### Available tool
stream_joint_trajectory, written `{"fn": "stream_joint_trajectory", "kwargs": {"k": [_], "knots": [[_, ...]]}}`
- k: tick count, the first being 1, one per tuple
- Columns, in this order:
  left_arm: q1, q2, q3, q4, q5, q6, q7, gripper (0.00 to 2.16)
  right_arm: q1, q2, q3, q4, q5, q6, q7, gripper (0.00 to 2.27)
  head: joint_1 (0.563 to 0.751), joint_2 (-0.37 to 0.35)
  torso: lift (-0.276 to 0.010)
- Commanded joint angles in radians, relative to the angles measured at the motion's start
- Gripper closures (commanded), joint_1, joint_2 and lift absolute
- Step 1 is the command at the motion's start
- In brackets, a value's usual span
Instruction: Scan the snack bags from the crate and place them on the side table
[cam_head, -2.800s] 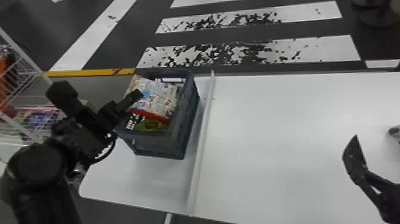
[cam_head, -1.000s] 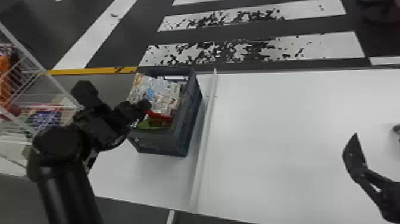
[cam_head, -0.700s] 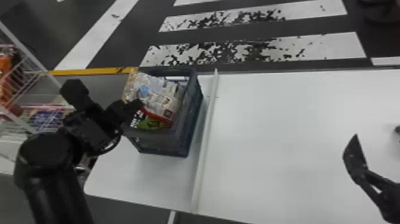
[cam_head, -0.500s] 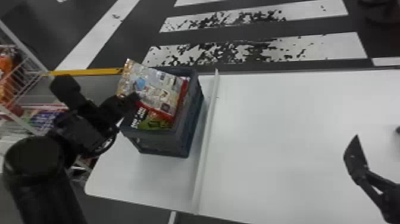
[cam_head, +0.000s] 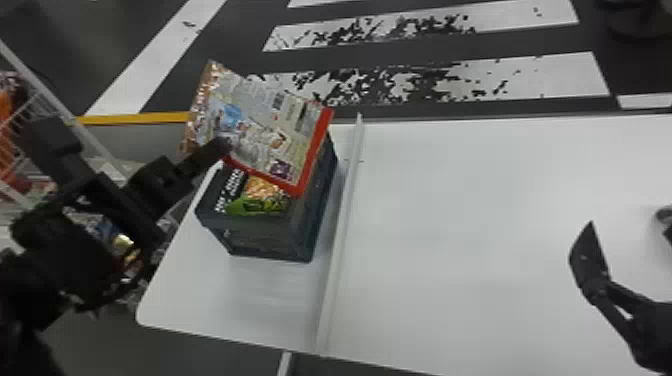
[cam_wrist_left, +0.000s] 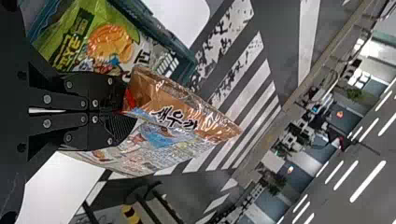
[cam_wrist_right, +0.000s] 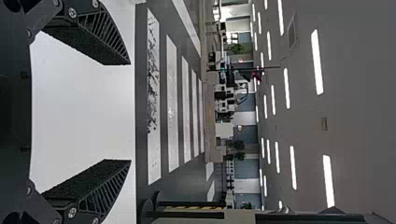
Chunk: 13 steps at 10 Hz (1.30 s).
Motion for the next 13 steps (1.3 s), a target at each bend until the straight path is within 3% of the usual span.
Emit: {"fn": "stream_joint_trajectory", "kwargs": {"k": [1, 2, 5, 8, 10, 13], "knots": [[0.031, -0.008, 0.028, -0.028, 0.141, 0.080, -0.048, 2.14, -0.001, 0.001, 0.000, -0.001, 0.000, 0.000, 0.000, 0.14, 0.695, 0.235, -0.094], [0.048, -0.008, 0.008, -0.028, 0.168, 0.095, -0.092, 2.14, -0.001, 0.001, 0.002, -0.003, -0.002, 0.000, -0.002, 0.14, 0.695, 0.195, -0.094], [0.081, -0.008, -0.151, 0.040, 0.135, 0.148, -0.238, 2.14, 0.003, 0.001, 0.000, -0.012, -0.002, 0.000, -0.011, 0.14, 0.695, 0.084, -0.094], [0.051, -0.008, -0.337, 0.179, -0.048, 0.182, -0.324, 2.14, 0.005, 0.001, 0.000, -0.015, -0.002, -0.003, -0.020, 0.14, 0.695, -0.021, -0.094], [-0.035, -0.008, -0.464, 0.413, -0.122, 0.182, -0.388, 2.14, 0.008, 0.001, 0.000, -0.016, -0.002, -0.006, -0.028, 0.14, 0.695, -0.090, -0.094], [-0.160, -0.008, -0.656, 0.635, -0.315, 0.178, -0.420, 2.14, 0.017, 0.001, -0.002, -0.021, -0.002, -0.015, -0.037, 0.14, 0.695, -0.180, -0.094]]}}
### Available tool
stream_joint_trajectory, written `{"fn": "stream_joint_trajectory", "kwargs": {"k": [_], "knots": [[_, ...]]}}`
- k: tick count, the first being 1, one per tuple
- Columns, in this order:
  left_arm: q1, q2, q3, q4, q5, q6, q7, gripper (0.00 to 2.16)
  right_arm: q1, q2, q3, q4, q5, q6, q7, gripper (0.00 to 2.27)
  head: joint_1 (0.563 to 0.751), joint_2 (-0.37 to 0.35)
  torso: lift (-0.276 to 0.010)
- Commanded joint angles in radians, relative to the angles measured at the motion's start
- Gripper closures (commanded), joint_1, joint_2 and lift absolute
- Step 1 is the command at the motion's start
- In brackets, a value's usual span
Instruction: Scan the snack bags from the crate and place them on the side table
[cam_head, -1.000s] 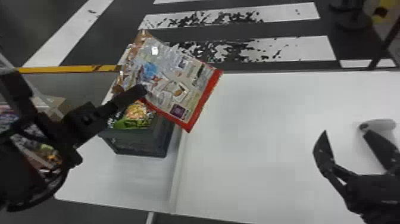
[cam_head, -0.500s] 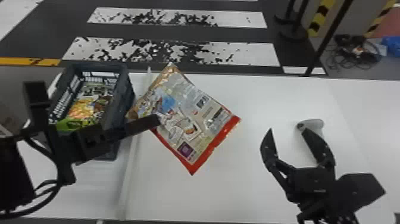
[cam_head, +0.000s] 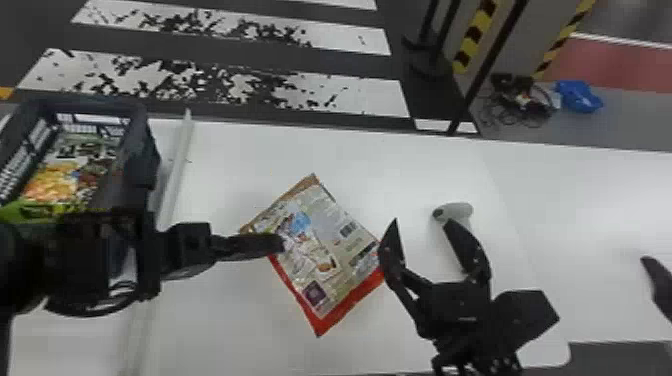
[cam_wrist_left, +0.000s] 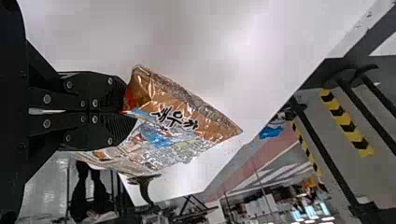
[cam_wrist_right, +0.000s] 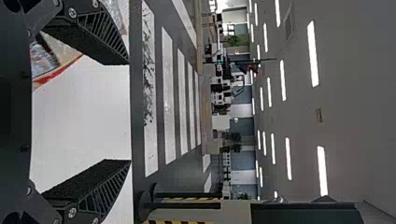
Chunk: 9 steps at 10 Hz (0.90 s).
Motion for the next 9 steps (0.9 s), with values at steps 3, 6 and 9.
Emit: {"fn": "stream_joint_trajectory", "kwargs": {"k": [3, 6, 9], "knots": [[-0.092, -0.003, -0.228, 0.201, -0.130, -0.233, -0.007, 0.94, 0.002, 0.001, 0.001, 0.001, 0.000, -0.003, -0.001, 0.14, 0.695, -0.249, -0.094], [-0.100, -0.003, -0.282, 0.184, -0.170, -0.239, -0.059, 0.01, 0.000, 0.001, -0.003, 0.004, -0.006, -0.006, -0.001, 0.14, 0.695, -0.290, -0.094], [-0.068, -0.003, -0.313, 0.075, -0.287, -0.236, -0.037, 0.01, -0.004, 0.001, -0.003, 0.010, -0.009, -0.006, -0.001, 0.14, 0.695, -0.302, -0.094]]}}
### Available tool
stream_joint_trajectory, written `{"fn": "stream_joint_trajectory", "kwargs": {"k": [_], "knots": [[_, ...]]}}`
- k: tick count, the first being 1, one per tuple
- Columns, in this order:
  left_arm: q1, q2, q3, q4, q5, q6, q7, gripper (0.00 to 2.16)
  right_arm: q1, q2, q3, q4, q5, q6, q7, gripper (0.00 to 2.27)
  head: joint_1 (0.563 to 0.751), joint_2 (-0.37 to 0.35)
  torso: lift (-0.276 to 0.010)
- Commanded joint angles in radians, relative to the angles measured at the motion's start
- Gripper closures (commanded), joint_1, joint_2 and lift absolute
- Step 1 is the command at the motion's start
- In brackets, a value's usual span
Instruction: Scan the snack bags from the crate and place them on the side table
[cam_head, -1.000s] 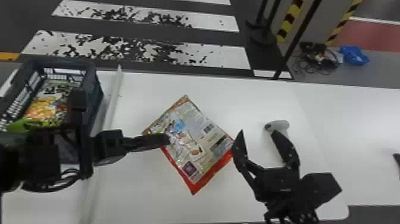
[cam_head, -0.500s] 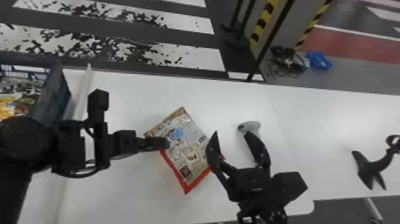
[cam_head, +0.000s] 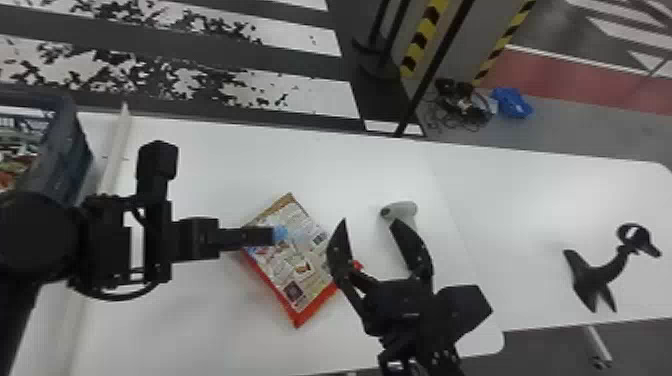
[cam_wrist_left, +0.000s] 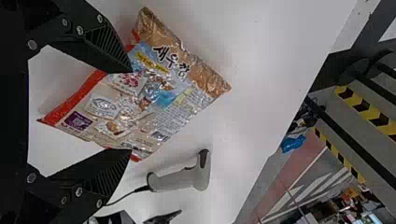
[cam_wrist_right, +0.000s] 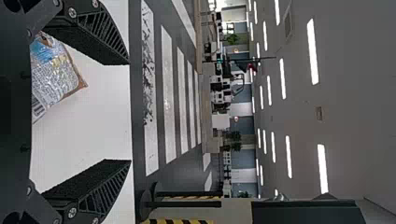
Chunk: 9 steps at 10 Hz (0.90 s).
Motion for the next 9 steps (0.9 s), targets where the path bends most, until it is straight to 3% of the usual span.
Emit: {"fn": "stream_joint_trajectory", "kwargs": {"k": [1, 3, 5, 6, 8, 9], "knots": [[0.031, -0.003, -0.019, -0.089, -0.096, -0.001, 0.015, 0.01, -0.001, 0.001, -0.002, 0.004, -0.002, 0.000, 0.000, 0.14, 0.695, -0.298, -0.094], [0.142, -0.003, -0.024, -0.297, -0.229, -0.010, 0.055, 0.01, -0.005, 0.001, -0.001, 0.010, -0.002, 0.000, 0.000, 0.18, 0.695, -0.272, -0.094], [0.269, -0.003, -0.015, -0.485, -0.389, -0.099, 0.053, 0.02, -0.013, 0.001, 0.001, 0.016, 0.004, 0.003, 0.003, 0.55, 0.695, -0.218, -0.094], [0.326, -0.003, 0.019, -0.546, -0.413, -0.167, 0.035, 0.03, -0.015, 0.001, 0.004, 0.019, 0.010, 0.003, 0.009, 0.79, 0.695, -0.201, -0.094], [0.439, 0.006, 0.091, -0.589, -0.441, -0.492, 0.003, 0.04, -0.016, 0.001, 0.013, 0.022, 0.037, 0.006, 0.032, 1.66, 0.695, -0.130, -0.094], [0.472, 0.018, 0.134, -0.580, -0.443, -0.608, -0.027, 0.04, -0.016, 0.001, 0.017, 0.022, 0.046, 0.009, 0.052, 1.92, 0.695, -0.084, -0.094]]}}
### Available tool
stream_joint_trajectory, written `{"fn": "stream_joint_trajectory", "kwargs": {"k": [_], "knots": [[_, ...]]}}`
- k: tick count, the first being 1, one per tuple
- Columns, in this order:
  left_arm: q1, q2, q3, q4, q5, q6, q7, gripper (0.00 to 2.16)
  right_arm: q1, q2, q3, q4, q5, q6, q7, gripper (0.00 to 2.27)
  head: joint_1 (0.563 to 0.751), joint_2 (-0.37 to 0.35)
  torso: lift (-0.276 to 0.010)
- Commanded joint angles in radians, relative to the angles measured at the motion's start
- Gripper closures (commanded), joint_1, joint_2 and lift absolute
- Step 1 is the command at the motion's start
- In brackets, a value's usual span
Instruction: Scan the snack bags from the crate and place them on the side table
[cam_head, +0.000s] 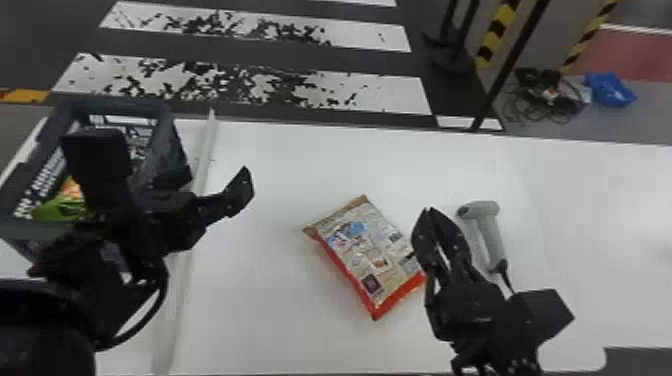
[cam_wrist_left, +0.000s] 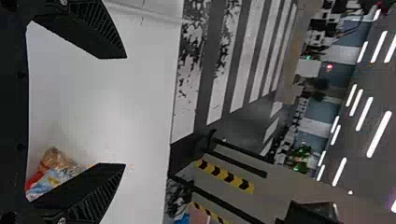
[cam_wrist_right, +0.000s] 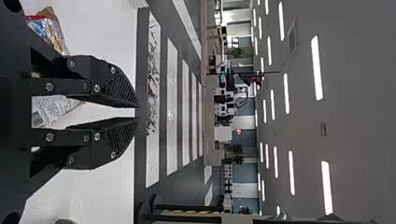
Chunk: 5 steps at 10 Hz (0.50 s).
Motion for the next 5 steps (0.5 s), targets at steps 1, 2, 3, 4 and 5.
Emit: {"fn": "stream_joint_trajectory", "kwargs": {"k": [1, 2, 3, 4, 5], "knots": [[0.055, 0.017, 0.075, 0.021, -0.003, -0.174, -0.032, 0.04, 0.000, 0.001, 0.007, -0.002, 0.013, 0.014, 0.034, 2.04, 0.695, -0.061, -0.094], [0.091, 0.025, 0.126, 0.035, -0.003, -0.287, -0.066, 0.05, -0.005, 0.001, 0.014, 0.000, 0.020, 0.017, 0.088, 2.05, 0.695, -0.009, -0.094], [0.125, 0.031, 0.166, 0.044, -0.006, -0.364, -0.096, 0.06, -0.012, 0.001, 0.026, 0.001, 0.042, 0.023, 0.117, 2.06, 0.695, 0.049, -0.094], [0.154, 0.031, 0.194, 0.047, -0.010, -0.432, -0.132, 0.07, -0.028, 0.001, 0.044, 0.001, 0.062, 0.072, 0.146, 2.11, 0.695, 0.109, -0.094], [0.180, 0.031, 0.218, 0.065, -0.012, -0.518, -0.185, 0.08, -0.049, 0.001, 0.061, 0.003, 0.086, 0.130, 0.178, 2.11, 0.695, 0.135, -0.094]]}}
